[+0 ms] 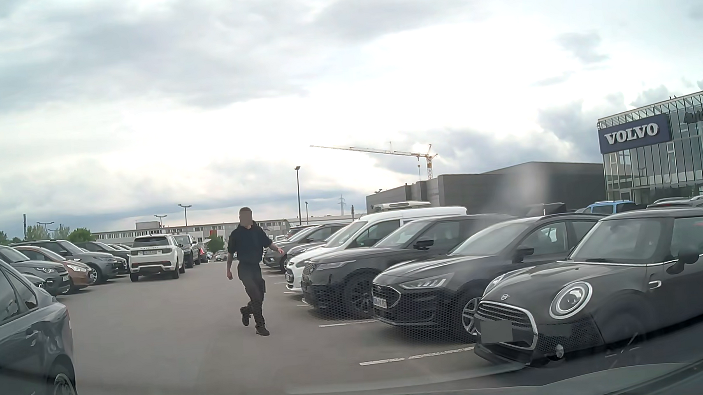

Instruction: Follow the waypoints while adhering to traffic rules and regulations

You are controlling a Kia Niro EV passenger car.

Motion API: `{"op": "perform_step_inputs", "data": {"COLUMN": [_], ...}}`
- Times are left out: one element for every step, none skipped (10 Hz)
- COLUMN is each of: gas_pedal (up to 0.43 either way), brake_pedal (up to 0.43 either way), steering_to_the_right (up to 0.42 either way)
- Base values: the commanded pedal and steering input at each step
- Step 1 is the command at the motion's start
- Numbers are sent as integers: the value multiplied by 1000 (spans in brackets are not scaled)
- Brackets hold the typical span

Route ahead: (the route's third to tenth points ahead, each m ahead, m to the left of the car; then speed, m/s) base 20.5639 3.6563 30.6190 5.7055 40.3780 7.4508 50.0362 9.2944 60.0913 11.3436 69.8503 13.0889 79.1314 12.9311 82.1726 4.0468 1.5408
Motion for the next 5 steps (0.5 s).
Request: {"op": "perform_step_inputs", "data": {"gas_pedal": [0,0,0,0,0], "brake_pedal": [183,183,183,183,177], "steering_to_the_right": [-107,-131,-161,-185,-213]}}
